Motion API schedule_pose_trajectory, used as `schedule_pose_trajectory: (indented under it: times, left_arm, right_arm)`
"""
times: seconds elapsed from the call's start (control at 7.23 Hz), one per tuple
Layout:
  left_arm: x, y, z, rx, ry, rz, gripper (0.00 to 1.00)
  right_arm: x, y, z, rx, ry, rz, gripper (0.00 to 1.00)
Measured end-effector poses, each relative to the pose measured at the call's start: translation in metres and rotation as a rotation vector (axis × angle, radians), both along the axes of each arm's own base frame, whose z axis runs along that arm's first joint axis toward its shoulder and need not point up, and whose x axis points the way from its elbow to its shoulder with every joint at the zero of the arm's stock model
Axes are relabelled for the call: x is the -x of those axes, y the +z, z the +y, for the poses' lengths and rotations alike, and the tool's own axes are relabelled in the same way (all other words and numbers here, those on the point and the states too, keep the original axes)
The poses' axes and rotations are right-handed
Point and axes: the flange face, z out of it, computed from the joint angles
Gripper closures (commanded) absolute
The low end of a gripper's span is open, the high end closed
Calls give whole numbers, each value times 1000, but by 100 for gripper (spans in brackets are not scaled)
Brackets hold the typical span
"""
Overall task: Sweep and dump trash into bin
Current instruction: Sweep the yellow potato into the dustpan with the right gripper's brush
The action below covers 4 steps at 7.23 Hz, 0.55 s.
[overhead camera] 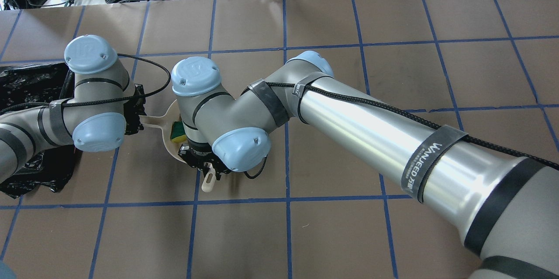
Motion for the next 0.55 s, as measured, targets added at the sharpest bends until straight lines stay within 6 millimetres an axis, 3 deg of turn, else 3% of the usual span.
schedule_pose_trajectory:
  times: [0.28, 0.55]
  left_arm:
    - [0, 1, -1, 1, -3, 0, 100]
    - [0, 3, -3, 5, -9, 7, 100]
  right_arm:
    - [14, 13, -3, 3, 47, 21, 97]
    - [58, 47, -18, 2, 65, 59, 97]
